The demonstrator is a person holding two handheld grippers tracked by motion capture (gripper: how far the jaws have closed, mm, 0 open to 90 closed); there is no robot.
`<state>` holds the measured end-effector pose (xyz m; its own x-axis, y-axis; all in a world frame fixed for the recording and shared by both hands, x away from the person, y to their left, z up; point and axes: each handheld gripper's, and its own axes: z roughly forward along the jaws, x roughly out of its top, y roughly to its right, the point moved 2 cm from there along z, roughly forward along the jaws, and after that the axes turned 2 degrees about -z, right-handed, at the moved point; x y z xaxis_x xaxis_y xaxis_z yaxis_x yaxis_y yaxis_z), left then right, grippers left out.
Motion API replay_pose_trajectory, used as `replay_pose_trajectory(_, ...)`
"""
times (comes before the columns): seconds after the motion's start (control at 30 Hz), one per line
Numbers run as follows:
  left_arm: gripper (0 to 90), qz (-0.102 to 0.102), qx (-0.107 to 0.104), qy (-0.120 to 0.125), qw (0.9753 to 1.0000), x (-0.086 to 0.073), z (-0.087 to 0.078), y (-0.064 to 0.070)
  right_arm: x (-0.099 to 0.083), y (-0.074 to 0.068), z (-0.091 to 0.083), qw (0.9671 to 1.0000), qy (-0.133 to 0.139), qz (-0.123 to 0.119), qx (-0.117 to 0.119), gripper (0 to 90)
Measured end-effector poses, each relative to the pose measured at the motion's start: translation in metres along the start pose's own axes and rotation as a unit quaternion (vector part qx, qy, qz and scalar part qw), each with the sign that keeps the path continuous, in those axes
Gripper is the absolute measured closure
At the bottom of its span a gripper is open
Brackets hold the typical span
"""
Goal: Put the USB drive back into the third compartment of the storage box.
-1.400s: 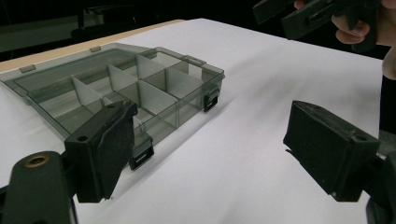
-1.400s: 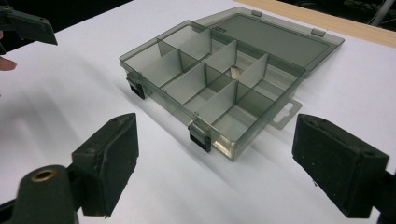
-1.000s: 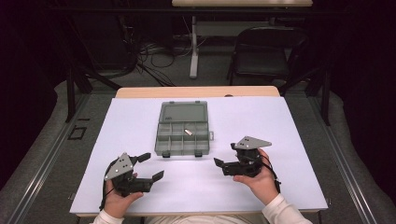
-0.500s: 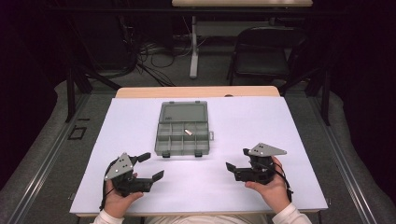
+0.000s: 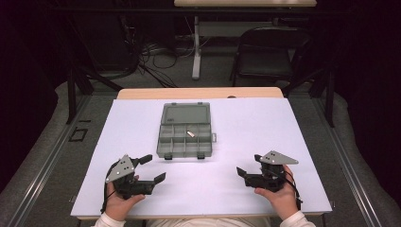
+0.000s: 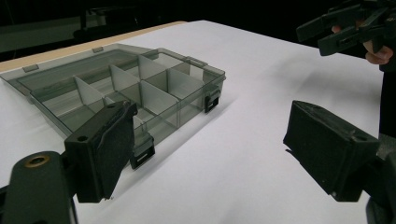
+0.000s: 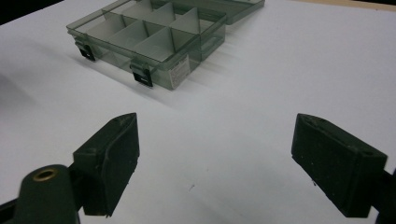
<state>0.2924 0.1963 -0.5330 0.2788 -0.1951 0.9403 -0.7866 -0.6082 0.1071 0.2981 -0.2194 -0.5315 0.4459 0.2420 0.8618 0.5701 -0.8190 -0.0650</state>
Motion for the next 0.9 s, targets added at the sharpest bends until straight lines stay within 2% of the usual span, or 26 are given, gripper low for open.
replay_pose_trajectory(0.07, 16.0, 0.000, 0.000, 0.000, 1.0000, 0.000, 0.000, 0.000, -0.003, 0.002, 0.001, 1.0000, 0.003, 0.002, 0.003, 15.4)
replay_pose_trajectory(0.27, 16.0, -0.001, -0.002, 0.002, 1.0000, 0.000, 0.000, -0.001, -0.010, 0.011, 0.005, 0.9999, 0.001, 0.007, -0.011, 15.4)
replay_pose_trajectory(0.47, 16.0, -0.002, -0.002, 0.003, 1.0000, 0.000, 0.000, -0.001, -0.013, 0.019, 0.005, 0.9995, 0.002, 0.025, -0.018, 15.4)
replay_pose_trajectory(0.67, 16.0, -0.001, -0.004, 0.003, 1.0000, 0.000, 0.000, -0.001, -0.017, 0.025, 0.007, 0.9991, 0.003, 0.026, -0.032, 15.4)
replay_pose_trajectory(0.9, 16.0, 0.000, -0.003, 0.002, 1.0000, 0.000, 0.000, -0.002, -0.020, 0.028, 0.012, 0.9990, -0.003, 0.027, -0.035, 15.4)
